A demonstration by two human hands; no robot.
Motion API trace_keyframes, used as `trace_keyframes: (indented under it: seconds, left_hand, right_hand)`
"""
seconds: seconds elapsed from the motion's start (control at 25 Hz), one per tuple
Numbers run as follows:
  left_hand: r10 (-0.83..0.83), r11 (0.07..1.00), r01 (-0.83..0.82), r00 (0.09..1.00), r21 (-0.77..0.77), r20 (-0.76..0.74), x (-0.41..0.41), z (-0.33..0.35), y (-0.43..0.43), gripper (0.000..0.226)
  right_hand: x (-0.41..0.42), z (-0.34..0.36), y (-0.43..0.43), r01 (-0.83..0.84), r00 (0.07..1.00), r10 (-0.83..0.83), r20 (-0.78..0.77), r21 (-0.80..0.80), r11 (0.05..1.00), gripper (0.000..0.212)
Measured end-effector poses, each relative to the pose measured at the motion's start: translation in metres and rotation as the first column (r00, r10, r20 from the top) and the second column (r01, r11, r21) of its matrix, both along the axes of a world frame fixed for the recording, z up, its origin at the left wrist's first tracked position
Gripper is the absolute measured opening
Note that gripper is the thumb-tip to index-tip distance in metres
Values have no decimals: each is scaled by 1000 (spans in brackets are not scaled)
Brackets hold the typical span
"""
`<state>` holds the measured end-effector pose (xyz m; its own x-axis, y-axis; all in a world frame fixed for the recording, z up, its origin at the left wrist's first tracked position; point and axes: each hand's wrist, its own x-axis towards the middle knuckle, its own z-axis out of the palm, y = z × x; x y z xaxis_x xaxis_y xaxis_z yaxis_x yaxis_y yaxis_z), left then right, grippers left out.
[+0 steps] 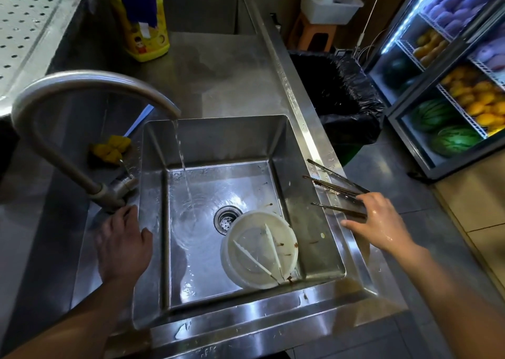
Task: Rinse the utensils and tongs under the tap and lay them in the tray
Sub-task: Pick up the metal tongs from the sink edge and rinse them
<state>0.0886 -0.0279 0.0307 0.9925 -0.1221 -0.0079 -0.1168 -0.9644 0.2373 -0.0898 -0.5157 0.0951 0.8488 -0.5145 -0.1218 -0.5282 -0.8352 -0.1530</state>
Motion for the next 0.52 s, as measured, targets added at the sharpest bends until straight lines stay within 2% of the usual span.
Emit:
trace_keyframes:
  seconds: [0.32,0.52]
  left_hand:
    - [12,1000,-12,1000,-1,7,-1,3,-3,61]
    - [12,1000,-12,1000,2,15,-1,2,-3,61]
  right_hand:
    - [2,-17,-7,-91,996,91,-12,-41,995,70]
    - [6,-19,-7,-104,995,103,-20,-60,993,54]
